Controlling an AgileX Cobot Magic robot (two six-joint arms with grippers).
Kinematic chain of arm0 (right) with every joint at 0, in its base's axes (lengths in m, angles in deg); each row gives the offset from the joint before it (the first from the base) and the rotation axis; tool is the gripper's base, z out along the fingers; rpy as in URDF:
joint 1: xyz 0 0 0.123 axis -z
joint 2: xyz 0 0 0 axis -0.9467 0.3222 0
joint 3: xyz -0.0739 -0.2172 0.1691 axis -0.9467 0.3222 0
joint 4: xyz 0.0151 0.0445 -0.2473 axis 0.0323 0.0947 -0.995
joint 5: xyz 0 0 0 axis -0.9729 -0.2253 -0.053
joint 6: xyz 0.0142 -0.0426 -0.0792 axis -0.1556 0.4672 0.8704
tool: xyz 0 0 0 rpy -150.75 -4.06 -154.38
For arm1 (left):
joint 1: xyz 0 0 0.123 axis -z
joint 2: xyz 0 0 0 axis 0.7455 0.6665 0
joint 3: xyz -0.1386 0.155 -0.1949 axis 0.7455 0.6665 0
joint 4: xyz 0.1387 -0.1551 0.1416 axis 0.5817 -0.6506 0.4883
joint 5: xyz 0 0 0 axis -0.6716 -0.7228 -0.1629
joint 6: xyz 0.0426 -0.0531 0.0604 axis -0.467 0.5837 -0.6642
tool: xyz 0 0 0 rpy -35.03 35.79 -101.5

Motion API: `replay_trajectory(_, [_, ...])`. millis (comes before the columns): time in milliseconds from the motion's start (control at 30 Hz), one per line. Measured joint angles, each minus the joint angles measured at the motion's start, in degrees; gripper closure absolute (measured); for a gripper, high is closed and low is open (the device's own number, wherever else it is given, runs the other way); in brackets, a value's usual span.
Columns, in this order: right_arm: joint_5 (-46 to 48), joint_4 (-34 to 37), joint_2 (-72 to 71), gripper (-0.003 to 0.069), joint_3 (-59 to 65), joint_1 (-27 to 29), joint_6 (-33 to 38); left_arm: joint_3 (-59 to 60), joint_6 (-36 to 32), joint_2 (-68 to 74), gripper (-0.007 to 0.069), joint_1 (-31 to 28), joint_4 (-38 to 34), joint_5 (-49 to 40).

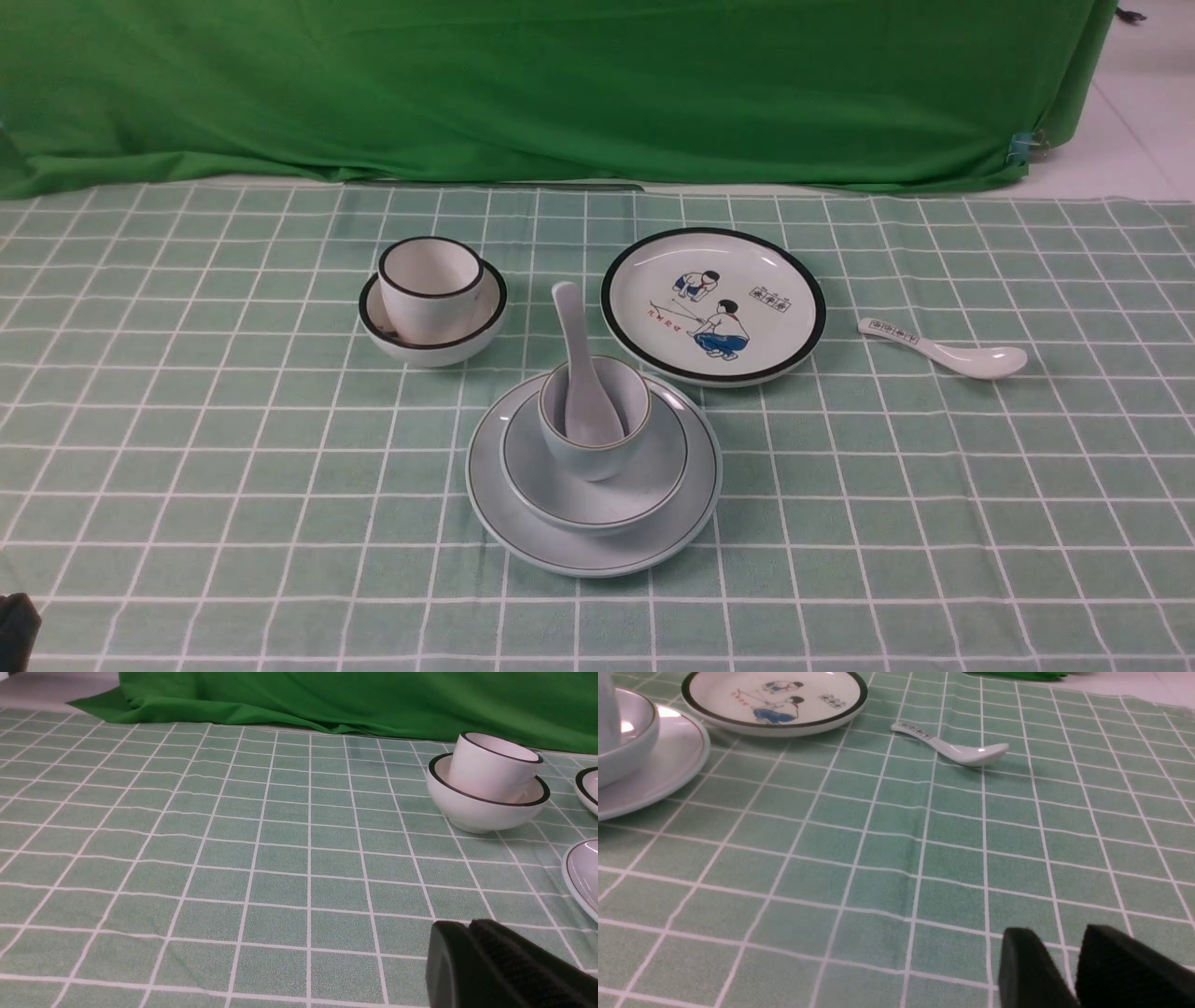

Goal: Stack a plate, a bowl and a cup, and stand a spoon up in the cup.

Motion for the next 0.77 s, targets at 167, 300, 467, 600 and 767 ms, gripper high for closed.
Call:
replay_trajectory(167, [0.0,0.0,0.0,0.0430,0.0,0.0,0.0,0.0,0.2,0.0,0.0612,0.0,0.0,0.0])
replay_trajectory(300, [0.0,0.0,0.0,0.0423,0.0,0.0,0.0,0.0,0.2,0.0,0.0612,0.0,0.0,0.0])
replay_trajectory(467, [0.0,0.0,0.0,0.0421,0.0,0.0,0.0,0.0,0.2,0.0,0.0612,0.0,0.0,0.0])
replay_trajectory(600, [0.0,0.0,0.0,0.0419,0.0,0.0,0.0,0.0,0.2,0.0,0.0612,0.0,0.0,0.0])
replay_trajectory(767, [0.0,0.0,0.0,0.0419,0.0,0.0,0.0,0.0,0.2,0.0,0.0612,0.0,0.0,0.0])
